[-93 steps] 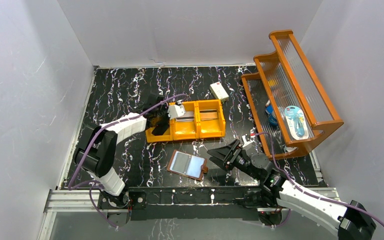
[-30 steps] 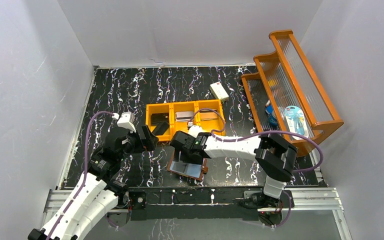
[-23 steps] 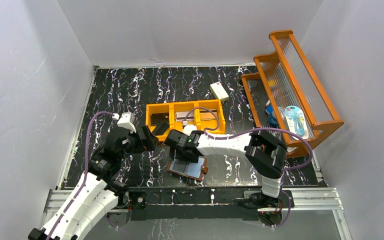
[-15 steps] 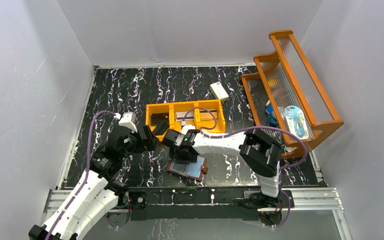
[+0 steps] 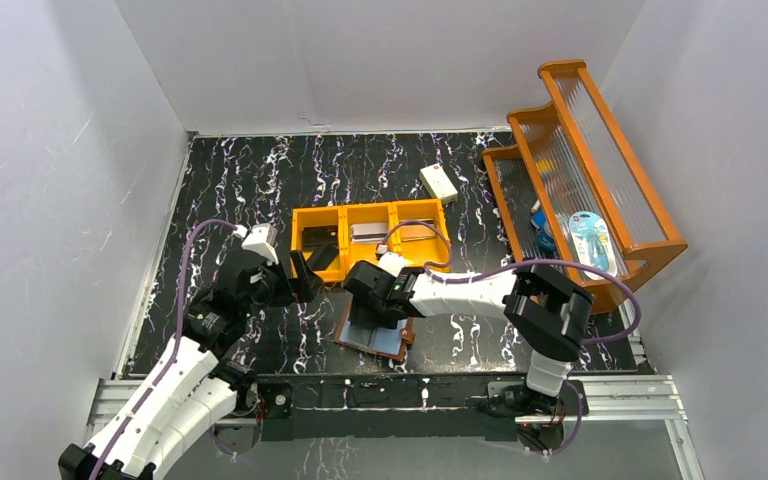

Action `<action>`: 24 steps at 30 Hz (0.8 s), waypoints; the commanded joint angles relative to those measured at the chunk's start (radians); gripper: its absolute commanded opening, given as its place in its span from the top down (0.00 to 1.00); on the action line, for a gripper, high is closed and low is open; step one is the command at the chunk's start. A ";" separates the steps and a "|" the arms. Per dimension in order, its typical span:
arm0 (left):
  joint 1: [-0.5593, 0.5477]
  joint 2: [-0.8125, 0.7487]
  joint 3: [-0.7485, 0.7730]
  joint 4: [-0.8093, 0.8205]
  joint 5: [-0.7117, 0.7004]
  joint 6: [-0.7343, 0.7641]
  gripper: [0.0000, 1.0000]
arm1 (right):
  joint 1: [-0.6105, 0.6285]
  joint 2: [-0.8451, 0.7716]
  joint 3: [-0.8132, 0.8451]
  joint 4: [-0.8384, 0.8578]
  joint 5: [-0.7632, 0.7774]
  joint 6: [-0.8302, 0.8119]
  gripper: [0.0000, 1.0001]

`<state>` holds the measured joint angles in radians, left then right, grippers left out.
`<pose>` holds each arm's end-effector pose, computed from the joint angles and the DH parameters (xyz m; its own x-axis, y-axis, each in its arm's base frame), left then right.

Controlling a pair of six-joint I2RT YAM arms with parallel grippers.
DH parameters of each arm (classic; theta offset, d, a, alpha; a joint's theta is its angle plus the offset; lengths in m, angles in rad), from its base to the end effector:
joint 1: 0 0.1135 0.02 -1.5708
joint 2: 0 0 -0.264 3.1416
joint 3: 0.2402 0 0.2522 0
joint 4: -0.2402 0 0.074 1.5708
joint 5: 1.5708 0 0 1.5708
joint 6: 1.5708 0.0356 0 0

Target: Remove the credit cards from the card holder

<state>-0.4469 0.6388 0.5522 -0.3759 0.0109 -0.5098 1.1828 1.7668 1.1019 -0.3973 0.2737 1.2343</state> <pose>0.1399 -0.0675 0.2606 -0.5664 -0.2697 -0.7788 0.1885 0.8775 -0.4410 0.1428 0.3240 0.1740 -0.9033 0.1919 -0.3836 0.0341 0.9237 0.3817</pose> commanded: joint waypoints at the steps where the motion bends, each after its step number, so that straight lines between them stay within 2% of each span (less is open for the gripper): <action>1: 0.007 0.016 -0.002 0.026 0.110 -0.025 0.03 | -0.011 -0.013 -0.069 0.046 -0.058 0.017 0.44; 5: 0.007 0.053 -0.022 0.079 0.323 -0.059 0.07 | -0.018 -0.079 -0.158 0.205 -0.118 -0.008 0.45; 9: 0.007 0.149 -0.046 0.121 0.517 -0.113 0.19 | -0.040 -0.125 -0.256 0.358 -0.180 -0.005 0.46; 12: 0.005 0.210 -0.054 0.121 0.604 -0.117 0.28 | -0.054 -0.141 -0.300 0.397 -0.206 0.015 0.47; 19: -0.006 0.241 -0.068 0.121 0.609 -0.135 0.31 | -0.073 -0.168 -0.373 0.474 -0.246 0.047 0.46; 24: -0.011 0.254 -0.071 0.120 0.607 -0.154 0.32 | -0.081 -0.171 -0.382 0.471 -0.257 0.053 0.45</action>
<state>-0.4492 0.8898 0.4808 -0.2581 0.5713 -0.6384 1.1027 1.5993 0.7502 0.0948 0.0387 1.2831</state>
